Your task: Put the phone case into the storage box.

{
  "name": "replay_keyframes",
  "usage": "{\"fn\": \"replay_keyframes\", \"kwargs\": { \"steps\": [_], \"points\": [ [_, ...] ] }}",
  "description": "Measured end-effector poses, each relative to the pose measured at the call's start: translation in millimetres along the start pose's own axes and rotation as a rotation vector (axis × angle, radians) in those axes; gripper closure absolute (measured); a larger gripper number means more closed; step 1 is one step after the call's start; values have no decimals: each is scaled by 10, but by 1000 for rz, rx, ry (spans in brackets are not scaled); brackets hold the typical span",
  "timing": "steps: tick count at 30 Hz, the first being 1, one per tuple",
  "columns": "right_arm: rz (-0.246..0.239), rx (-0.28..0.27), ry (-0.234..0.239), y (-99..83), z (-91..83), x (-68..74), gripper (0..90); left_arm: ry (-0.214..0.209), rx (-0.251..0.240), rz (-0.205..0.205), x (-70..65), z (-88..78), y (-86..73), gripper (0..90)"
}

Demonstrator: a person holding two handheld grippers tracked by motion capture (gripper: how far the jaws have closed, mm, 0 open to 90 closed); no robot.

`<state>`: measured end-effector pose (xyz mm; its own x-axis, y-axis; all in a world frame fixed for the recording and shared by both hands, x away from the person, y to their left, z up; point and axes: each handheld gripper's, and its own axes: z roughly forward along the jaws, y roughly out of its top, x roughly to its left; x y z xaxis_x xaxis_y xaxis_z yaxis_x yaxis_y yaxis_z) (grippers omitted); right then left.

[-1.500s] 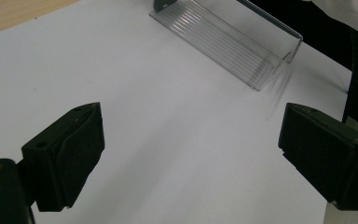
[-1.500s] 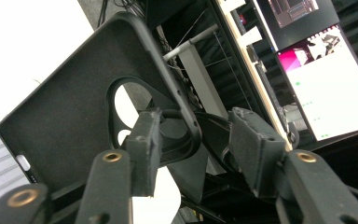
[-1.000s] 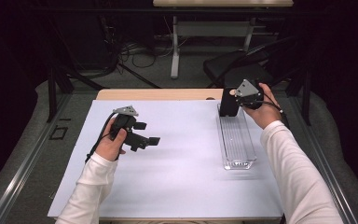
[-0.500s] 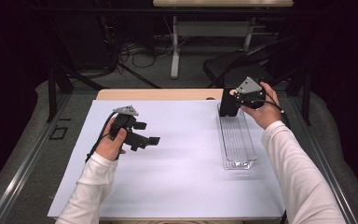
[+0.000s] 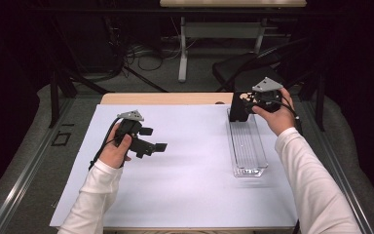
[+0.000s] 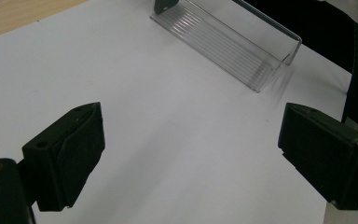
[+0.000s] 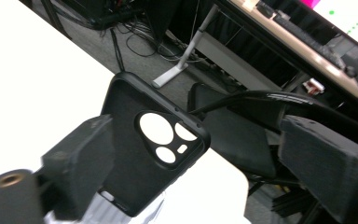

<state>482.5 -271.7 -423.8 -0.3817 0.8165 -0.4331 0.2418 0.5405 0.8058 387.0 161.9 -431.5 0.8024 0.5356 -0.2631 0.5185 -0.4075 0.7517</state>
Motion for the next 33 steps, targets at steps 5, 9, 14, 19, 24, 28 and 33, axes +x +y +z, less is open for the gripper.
{"fn": "replay_keyframes", "kwargs": {
  "steps": [5, 9, 14, 19, 24, 28, 33],
  "points": [
    [37, 4, 21, 24, -52, -11, 0, 0, -3, 2, -11, -9, 0, 75],
    [71, 6, 41, 58, -102, -5, 0, 0, -4, 2, -18, -13, -1, 76],
    [93, -1, 48, 119, -189, 38, 0, 3, -7, 2, -20, -23, -1, 75],
    [98, -1, 77, 189, -290, 146, 0, 3, -7, 1, -19, -30, -2, 75],
    [139, -5, 129, 237, -381, 275, 0, 3, -14, 3, -16, -43, -4, 75],
    [160, 0, 159, 274, -463, 367, 0, 3, -16, 1, -20, -55, -3, 75],
    [175, -4, 198, 311, -575, 488, 0, 2, -17, 4, -25, -61, 0, 75]
  ]
}}
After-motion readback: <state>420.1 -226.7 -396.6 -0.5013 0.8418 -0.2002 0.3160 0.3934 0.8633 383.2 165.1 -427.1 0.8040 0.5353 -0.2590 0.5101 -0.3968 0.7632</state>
